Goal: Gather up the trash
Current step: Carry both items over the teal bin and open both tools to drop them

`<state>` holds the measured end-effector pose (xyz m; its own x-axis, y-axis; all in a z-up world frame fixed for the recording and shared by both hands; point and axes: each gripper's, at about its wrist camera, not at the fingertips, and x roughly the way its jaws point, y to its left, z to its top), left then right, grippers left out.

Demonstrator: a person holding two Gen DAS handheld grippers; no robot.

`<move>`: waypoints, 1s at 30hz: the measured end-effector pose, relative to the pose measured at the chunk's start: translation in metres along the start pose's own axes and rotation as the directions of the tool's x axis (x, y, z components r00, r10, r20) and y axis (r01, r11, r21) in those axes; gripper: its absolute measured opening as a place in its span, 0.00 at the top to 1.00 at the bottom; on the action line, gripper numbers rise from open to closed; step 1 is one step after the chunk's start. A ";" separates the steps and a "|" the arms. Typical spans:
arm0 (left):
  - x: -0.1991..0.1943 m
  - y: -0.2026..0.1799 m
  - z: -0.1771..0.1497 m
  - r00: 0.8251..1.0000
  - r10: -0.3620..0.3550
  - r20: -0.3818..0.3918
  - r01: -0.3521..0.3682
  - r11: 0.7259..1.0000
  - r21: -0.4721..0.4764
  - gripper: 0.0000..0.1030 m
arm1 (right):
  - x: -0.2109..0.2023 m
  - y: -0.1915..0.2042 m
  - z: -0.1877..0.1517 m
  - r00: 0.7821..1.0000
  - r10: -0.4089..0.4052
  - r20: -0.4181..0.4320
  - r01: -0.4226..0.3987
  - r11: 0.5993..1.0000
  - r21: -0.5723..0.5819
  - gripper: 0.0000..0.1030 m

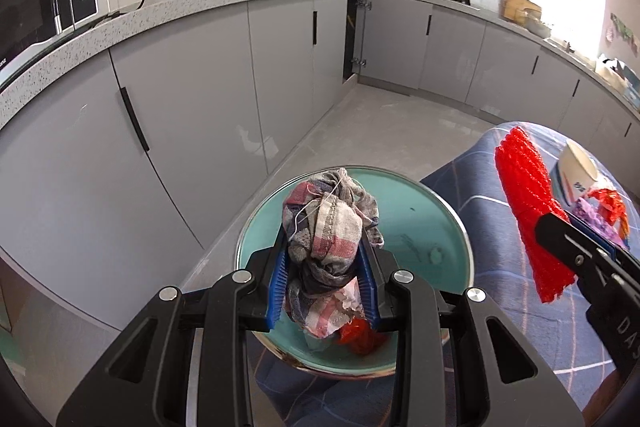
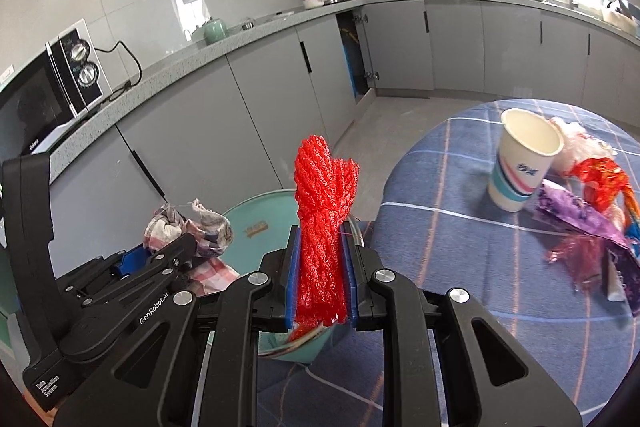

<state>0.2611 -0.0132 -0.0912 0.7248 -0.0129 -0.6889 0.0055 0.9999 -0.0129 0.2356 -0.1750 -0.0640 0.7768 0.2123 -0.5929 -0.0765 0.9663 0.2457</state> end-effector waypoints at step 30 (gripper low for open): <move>0.056 0.013 -0.001 0.991 0.080 -0.104 -0.082 0.997 -0.017 0.70 | 0.093 0.008 -0.011 0.986 0.002 -0.164 -0.004 1.000 -0.011 0.79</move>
<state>0.3010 -0.0012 -0.1303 0.6472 0.0662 -0.7595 -0.0655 0.9974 0.0311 0.3007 -0.1457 -0.1252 0.6637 0.2353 -0.7100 -0.0866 0.9670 0.2395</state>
